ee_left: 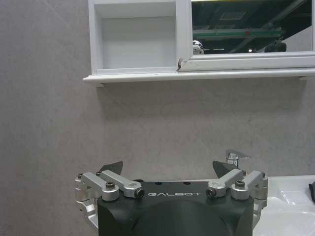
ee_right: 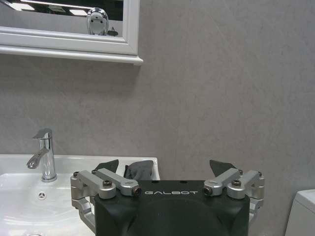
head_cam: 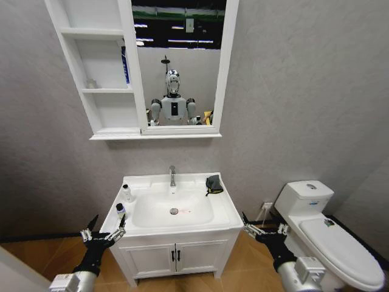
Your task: Move facial cleanser and shampoo from washbasin to cabinet, then wipe washbasin with towel.
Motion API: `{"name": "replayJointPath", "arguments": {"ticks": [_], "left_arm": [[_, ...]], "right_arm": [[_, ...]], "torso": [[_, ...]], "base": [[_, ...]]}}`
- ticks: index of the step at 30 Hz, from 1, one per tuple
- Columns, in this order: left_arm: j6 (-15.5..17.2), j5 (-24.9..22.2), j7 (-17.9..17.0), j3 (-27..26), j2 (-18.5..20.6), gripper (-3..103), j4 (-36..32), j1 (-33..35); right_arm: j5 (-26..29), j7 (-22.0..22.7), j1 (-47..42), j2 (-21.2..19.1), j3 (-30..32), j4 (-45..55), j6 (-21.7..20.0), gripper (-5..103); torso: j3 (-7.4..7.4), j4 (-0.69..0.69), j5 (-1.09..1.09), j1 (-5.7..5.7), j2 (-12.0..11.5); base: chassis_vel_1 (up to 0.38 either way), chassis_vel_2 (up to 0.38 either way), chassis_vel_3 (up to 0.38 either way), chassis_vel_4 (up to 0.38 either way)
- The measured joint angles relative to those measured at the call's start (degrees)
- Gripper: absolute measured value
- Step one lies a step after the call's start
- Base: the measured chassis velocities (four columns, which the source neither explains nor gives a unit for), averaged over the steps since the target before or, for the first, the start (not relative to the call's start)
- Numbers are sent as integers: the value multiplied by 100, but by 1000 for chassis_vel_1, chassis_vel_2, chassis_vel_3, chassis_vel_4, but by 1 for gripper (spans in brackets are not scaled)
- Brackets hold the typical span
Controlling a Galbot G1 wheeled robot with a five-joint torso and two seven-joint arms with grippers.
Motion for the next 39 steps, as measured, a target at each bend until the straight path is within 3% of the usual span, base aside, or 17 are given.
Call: {"name": "replayJointPath", "arguments": {"ticks": [23,36,39], "left_arm": [[-87,6,6,-36,-14,100,-2,76],[-222,332,-222,400,-56,100,644,-254],[-438,500,-254,510,-53,100,988,-323]], "right_arm": [[-21,-13,19,14,-22,0,38,100],[-52,59,57,27,-9,0,28,100],[-30,108,52,44,27,0,38,100]], "torso": [[0,0,-1,-1,0],[0,0,0,-2,0],[0,0,-1,-2,0]], "base": [[-29,34,32,-31],[0,0,0,0],[0,0,0,0]]}}
